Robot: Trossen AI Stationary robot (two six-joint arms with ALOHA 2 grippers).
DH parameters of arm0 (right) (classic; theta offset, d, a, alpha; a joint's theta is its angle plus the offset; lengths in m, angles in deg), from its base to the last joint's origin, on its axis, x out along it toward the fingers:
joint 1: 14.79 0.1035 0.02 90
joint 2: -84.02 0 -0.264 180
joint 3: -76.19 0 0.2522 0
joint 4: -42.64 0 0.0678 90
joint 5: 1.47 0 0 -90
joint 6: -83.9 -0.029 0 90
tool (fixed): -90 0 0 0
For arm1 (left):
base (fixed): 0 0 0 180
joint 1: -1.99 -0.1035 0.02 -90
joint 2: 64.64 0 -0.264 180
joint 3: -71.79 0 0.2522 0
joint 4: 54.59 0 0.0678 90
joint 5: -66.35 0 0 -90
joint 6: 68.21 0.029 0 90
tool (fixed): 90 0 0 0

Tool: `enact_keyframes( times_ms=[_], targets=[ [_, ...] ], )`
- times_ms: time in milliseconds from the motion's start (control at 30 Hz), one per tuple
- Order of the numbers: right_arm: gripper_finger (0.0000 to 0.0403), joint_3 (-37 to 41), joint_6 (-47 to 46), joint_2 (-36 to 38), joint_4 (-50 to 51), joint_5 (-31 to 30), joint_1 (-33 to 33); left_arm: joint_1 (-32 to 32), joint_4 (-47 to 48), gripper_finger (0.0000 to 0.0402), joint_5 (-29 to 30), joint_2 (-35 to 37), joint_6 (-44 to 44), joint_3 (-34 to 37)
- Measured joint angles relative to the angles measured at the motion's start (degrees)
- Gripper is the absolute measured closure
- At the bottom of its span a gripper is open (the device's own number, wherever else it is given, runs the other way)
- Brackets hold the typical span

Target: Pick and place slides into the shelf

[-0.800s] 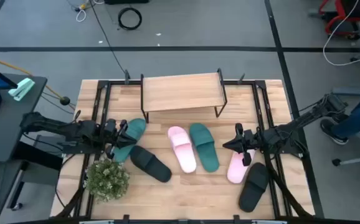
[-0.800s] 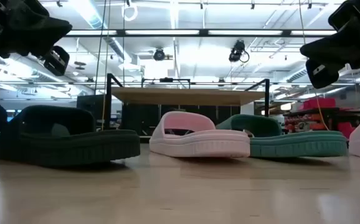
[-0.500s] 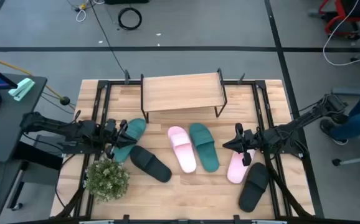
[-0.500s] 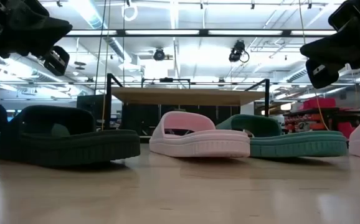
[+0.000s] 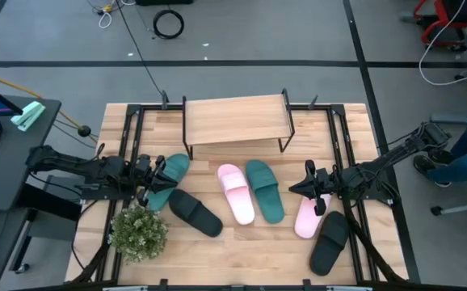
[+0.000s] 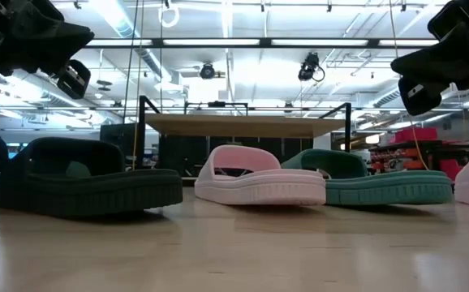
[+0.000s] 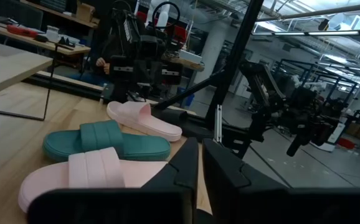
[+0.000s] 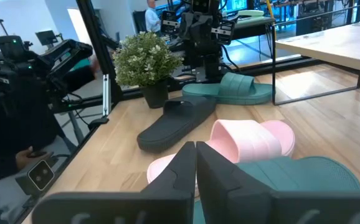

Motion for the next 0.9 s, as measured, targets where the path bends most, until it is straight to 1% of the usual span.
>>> enact_keyframes(
  times_ms=[433,900],
  targets=[
    [0.0384,0.0,0.0,0.0,0.0,0.0,0.0,0.0,0.0,0.0366,0.0,0.0,0.0,0.0],
    [0.0384,0.0,0.0,0.0,0.0,0.0,0.0,0.0,0.0,0.0377,0.0,0.0,0.0,0.0]
  ],
)
